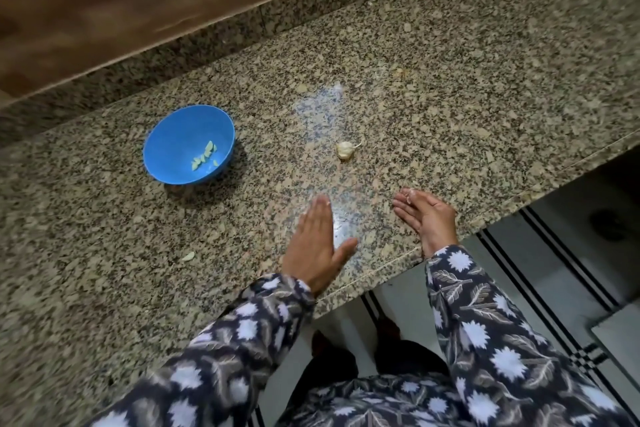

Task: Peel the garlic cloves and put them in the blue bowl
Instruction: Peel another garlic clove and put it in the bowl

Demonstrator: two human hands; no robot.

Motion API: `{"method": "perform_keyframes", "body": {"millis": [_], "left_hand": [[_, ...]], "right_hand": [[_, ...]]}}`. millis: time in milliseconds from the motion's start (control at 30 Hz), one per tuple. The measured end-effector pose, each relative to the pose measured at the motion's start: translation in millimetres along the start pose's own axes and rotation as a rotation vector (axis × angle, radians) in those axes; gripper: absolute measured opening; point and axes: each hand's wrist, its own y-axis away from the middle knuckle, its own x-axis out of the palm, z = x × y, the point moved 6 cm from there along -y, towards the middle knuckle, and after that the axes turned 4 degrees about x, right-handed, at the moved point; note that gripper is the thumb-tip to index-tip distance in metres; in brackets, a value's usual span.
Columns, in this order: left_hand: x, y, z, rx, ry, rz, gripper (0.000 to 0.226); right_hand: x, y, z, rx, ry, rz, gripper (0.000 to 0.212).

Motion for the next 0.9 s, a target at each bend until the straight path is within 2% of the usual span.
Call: {"method": "perform_keyframes", "body": {"millis": [100, 233, 333, 433, 533, 700, 800, 900], "left_hand": [[2.8, -22.9, -15.9, 0.081, 0.014, 0.011, 0.084], [-3.7, -38.3, -27.2, 0.317, -0.035, 0.043, 0.064], [-8.3, -17.7, -15.0, 0.459, -0.043, 0.048, 0.051], [-11.0, 13.1, 5.5, 0.529, -0.113, -0.002, 0.045], [-16.8, 38.1, 19.7, 0.514, -0.119, -0.032, 0.046], [-25.7, 72.5, 45.4, 0.433, -0.061, -0.098, 0.037], [-25.6, 88.1, 57.1, 0.341, -0.047, -0.084, 0.052], [-31.9, 100.8, 58.8, 0.294, -0.083, -0.157, 0.049]], "right_hand": [[0.4, 0.8, 0.3, 0.0, 0.022, 0.0, 0.023], [3.7, 1.9, 0.4, -0.001, 0.023, 0.011, 0.026], [2.8, 0.9, 0.2, 0.019, 0.004, 0.0, 0.027], [0.6, 0.3, -3.4, 0.018, -0.015, -0.084, 0.026], [10.5, 4.7, -8.7, 0.01, -0.029, -0.131, 0.021], [50.8, 22.0, -23.6, 0.1, -0.043, 0.028, 0.019], [72.3, 36.1, -41.1, 0.232, -0.087, 0.132, 0.012], [86.7, 46.5, -59.9, 0.352, -0.074, 0.198, 0.012]]}}
